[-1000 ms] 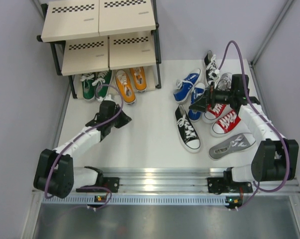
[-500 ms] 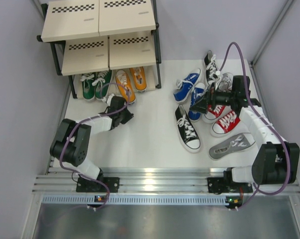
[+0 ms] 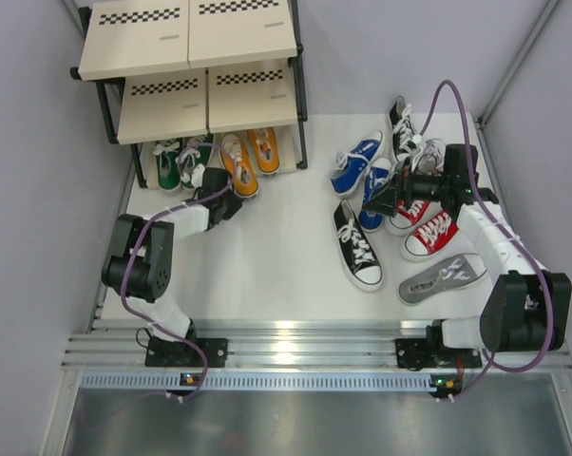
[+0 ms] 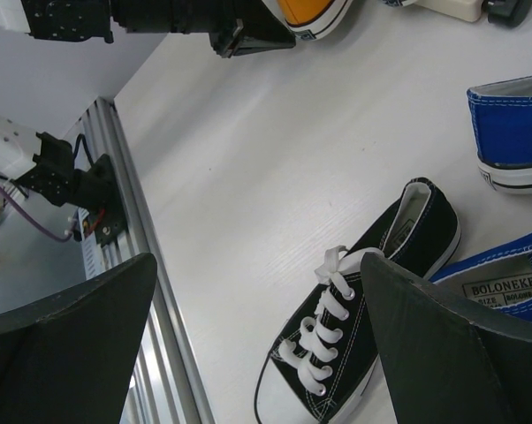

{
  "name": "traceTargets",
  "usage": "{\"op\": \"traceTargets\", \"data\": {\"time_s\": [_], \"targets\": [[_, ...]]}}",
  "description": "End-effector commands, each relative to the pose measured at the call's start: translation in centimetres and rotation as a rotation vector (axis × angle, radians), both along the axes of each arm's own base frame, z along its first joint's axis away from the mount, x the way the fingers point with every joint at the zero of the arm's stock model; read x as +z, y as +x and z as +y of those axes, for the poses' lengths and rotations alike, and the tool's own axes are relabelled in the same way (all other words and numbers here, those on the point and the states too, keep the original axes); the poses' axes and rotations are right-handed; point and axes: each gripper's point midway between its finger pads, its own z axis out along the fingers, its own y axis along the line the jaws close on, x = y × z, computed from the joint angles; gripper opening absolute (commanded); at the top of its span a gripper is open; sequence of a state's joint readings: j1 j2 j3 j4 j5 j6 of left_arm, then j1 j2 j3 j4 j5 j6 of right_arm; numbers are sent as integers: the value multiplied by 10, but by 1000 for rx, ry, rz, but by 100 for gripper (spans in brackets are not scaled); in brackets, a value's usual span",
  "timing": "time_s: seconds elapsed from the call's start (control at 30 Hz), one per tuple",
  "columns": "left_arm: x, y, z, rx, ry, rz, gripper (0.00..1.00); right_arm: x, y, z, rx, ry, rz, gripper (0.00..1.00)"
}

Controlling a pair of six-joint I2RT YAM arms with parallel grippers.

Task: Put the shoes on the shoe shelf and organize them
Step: Place the shoe at the shoe shelf.

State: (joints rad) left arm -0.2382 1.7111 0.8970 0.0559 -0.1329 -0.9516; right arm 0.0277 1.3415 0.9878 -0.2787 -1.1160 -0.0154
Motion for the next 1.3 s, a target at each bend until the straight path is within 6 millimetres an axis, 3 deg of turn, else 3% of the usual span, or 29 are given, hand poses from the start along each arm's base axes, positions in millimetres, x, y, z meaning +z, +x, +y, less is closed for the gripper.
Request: {"op": "traceTargets", "data": {"time_s": [0.0,0.03,0.47,0.63,0.7,0.87,0.97,1.07,1.23,1.27], "targets": [[24,20,11,35,8,-65,0,12,4,-5,-1,4,-74,99],[27,21,12,31,16,-69,0,12,10,-15,-33,3,-72,99],[56,39,42,63,35,-138,3,13,10,-16,-38,3,-71,99],[67,30,25,-58,13,-157,2,11,10,-16,-35,-1,-73,99],[66,17,14,-121,-26,-149,0,11,10,-16,-36,-3,-74,99],[49,-20,7,-140,-59,-103,0,10,11,-17,-35,-4,-72,99],[42,-30,3,-119,-111,-78,0,9,12,-17,-35,-3,-68,99],[32,-33,-9,-128,-158,-54,0,8,13,-16,-35,-1,-63,99],[27,-15,-32,-164,-195,-34,1,8,13,-16,-35,1,-62,99],[18,-13,-34,-159,-200,-16,1,9,13,-16,-36,1,-64,99]]}}
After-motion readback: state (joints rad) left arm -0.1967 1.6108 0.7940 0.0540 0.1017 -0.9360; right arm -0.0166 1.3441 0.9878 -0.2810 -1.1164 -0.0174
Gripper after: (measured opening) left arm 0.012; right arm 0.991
